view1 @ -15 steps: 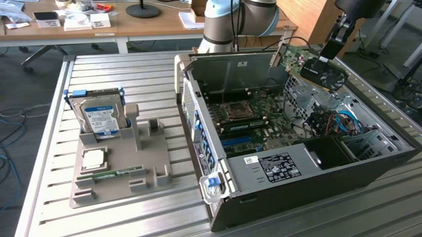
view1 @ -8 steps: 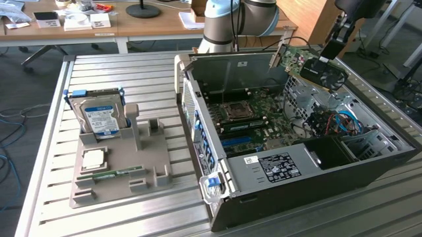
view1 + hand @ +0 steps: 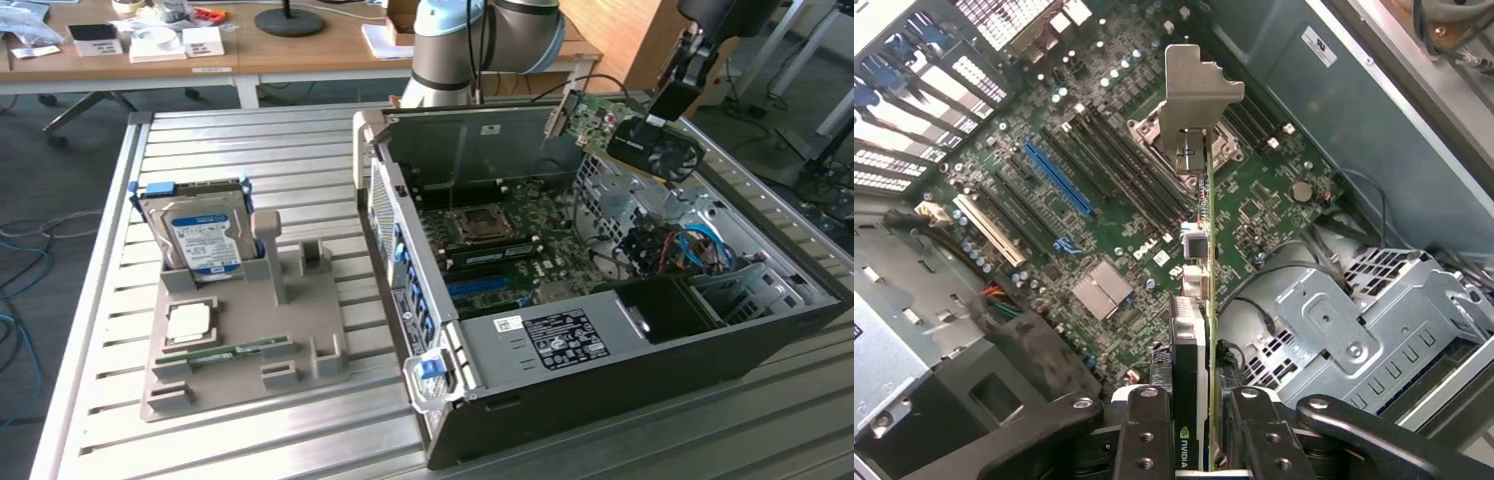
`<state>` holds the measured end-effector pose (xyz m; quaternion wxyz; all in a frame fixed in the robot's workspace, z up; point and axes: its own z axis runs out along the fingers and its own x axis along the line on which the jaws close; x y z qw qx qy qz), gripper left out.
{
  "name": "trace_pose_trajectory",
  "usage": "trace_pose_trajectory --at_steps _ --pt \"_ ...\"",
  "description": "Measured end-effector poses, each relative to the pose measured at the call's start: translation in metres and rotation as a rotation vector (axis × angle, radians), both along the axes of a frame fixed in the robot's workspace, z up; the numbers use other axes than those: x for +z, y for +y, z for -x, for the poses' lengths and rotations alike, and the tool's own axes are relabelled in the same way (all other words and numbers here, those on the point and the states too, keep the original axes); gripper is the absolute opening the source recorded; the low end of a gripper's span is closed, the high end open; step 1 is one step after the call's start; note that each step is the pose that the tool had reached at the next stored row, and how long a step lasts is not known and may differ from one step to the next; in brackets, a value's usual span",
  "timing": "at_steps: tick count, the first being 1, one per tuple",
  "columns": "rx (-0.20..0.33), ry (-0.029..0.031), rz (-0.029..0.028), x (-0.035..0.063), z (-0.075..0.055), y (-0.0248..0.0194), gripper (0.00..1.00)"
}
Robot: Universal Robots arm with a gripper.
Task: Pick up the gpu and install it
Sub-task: 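Insert the gpu into the slot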
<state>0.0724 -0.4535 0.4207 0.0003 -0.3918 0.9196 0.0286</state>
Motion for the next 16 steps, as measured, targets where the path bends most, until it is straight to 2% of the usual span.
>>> trace_pose_trajectory --at_steps 16 --pt "0.021 -0.0018 0.0000 0.0000 0.0001 0.0016 0.27"
